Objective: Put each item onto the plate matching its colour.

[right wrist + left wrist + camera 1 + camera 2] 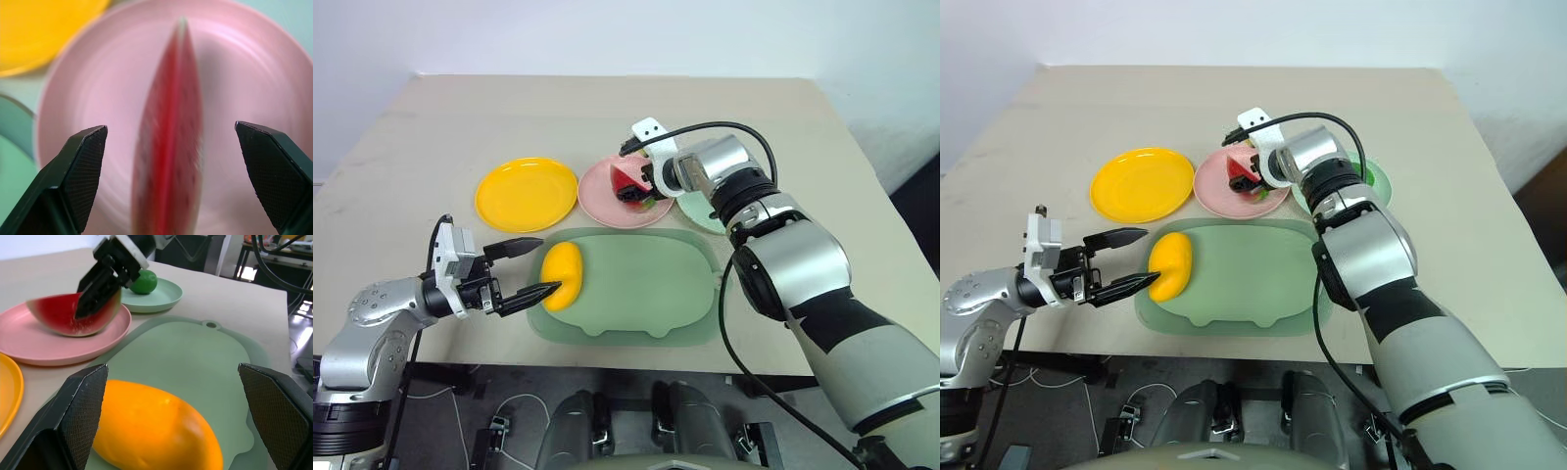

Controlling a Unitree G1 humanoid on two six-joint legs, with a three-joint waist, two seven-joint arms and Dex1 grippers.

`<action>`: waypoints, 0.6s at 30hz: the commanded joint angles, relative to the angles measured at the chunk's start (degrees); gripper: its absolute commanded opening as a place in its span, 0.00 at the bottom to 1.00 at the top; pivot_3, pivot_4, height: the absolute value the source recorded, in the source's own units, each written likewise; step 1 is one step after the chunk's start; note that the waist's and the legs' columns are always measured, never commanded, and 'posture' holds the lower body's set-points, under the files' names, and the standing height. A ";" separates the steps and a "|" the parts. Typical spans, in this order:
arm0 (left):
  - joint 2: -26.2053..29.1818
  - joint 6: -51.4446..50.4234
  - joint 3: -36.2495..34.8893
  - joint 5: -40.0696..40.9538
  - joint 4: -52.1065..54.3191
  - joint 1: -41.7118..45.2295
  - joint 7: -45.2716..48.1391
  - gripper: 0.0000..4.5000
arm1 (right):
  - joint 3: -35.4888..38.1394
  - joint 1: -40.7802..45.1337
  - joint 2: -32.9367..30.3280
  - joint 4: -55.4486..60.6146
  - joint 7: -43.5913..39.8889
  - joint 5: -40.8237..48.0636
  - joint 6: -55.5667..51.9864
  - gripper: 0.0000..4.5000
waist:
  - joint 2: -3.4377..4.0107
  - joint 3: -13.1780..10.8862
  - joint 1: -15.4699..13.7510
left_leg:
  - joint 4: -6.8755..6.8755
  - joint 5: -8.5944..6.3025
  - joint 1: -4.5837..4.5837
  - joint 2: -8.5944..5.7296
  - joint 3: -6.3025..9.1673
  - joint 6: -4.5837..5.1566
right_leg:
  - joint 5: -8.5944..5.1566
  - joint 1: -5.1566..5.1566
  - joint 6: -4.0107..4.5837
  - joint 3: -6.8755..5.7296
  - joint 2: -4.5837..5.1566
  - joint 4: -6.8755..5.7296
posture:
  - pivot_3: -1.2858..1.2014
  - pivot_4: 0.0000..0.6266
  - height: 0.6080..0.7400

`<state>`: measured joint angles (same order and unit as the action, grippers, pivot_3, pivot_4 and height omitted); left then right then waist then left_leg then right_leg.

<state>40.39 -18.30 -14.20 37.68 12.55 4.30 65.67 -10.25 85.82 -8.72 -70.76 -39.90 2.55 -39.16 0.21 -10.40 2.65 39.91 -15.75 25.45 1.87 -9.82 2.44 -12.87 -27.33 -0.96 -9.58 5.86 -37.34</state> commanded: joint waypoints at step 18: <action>0.84 -2.21 -4.51 3.34 1.51 -0.59 -3.36 1.00 | 10.15 -35.64 -23.33 86.09 -15.72 22.96 -21.18 1.00 | -0.04 0.02 -0.45 | 0.05 -0.01 -0.05 -0.02 0.19 -0.01 | 0.00 0.11 0.00 -0.04 0.05 0.03 | 0.52 0.24 0.67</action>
<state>40.60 -20.33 -17.09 40.30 12.51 4.15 63.03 -2.77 50.74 -30.84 10.42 -54.38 22.60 -60.77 0.17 -10.37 2.20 39.96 -15.76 25.40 1.85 -9.63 2.43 -12.87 -27.22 -0.96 -9.62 5.90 -37.30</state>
